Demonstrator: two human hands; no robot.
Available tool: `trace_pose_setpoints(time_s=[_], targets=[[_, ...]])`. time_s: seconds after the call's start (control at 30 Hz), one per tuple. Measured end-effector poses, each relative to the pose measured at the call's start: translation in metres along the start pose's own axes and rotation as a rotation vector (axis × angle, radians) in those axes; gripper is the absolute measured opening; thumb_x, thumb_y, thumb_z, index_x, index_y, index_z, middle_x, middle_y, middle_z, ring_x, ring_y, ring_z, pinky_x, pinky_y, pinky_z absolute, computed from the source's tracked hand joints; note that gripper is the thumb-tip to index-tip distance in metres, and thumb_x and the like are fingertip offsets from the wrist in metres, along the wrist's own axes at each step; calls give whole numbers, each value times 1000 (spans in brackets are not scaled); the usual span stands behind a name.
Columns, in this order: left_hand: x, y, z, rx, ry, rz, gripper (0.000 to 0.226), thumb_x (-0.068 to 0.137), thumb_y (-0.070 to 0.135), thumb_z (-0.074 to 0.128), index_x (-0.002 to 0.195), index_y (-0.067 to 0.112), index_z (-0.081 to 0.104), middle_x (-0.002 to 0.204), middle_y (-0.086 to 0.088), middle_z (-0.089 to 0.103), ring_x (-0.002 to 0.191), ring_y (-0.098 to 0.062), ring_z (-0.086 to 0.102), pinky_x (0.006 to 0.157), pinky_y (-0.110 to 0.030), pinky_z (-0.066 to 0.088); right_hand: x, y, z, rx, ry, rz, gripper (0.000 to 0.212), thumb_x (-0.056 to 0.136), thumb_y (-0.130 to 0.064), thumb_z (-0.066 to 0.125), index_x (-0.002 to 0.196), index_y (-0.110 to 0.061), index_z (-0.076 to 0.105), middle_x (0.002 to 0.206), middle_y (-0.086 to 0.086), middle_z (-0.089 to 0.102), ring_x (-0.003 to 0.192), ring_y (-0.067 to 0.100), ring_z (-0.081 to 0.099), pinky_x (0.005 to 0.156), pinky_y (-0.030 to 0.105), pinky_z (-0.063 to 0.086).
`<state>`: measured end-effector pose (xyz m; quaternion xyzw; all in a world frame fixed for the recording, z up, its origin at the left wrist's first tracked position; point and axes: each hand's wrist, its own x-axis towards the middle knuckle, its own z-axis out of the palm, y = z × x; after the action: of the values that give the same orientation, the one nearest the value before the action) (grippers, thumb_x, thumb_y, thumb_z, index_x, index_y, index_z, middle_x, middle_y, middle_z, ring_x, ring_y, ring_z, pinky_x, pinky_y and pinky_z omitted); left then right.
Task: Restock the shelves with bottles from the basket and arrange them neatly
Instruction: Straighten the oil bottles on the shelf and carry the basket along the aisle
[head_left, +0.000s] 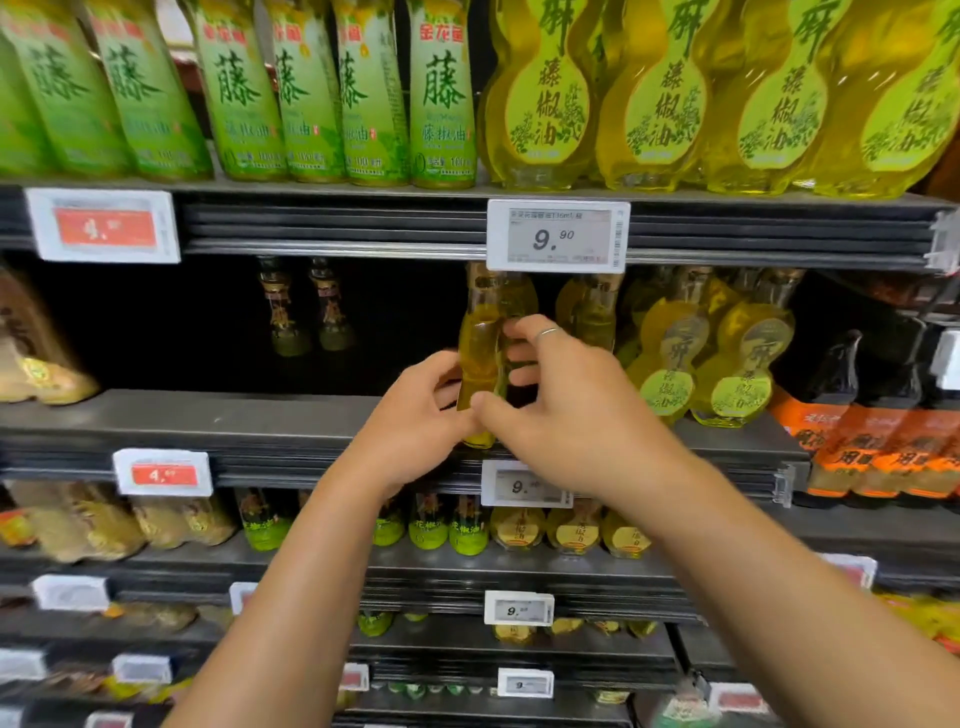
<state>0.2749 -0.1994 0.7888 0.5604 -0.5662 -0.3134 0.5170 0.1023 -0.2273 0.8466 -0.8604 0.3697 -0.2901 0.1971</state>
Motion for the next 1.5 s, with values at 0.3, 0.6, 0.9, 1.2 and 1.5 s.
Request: trace_pose_setpoints(time_s=[0.3,0.6,0.9,1.2,1.5], targets=[[2,-3,8,206,178,64,36,81,17,81,109,32,62,108,8,67,92,0,66,71,-14,54,18,1,44,31,160,112,37,90,-50,70,105,-26,46,95,-4,62,85,13,60,56,15,38],[-4,-12,2,309,262,24,59,76,46,80,129,34,56,117,12,55,99,0,60,78,-23,56,34,14,33,69,32,201,23,100,-37,60,90,-24,44,85,-3,55,72,11,53,55,28,37],[3,-14,6,234,285,44,39,84,26,81,118,33,61,110,22,65,105,9,60,86,-23,58,1,16,29,-26,26,93,49,95,-42,64,131,-20,37,84,-11,57,67,4,59,44,17,40],[12,-15,13,338,342,54,33,81,29,84,106,33,62,99,19,66,92,10,61,67,-1,46,-28,62,14,106,445,225,42,82,-43,79,108,-28,50,87,-10,58,72,6,60,58,11,42],[16,-12,15,414,413,3,45,81,35,83,119,26,59,107,12,61,91,0,63,72,-12,50,-5,74,28,-36,330,267,48,84,-47,77,111,-19,49,90,0,63,84,21,63,65,32,52]])
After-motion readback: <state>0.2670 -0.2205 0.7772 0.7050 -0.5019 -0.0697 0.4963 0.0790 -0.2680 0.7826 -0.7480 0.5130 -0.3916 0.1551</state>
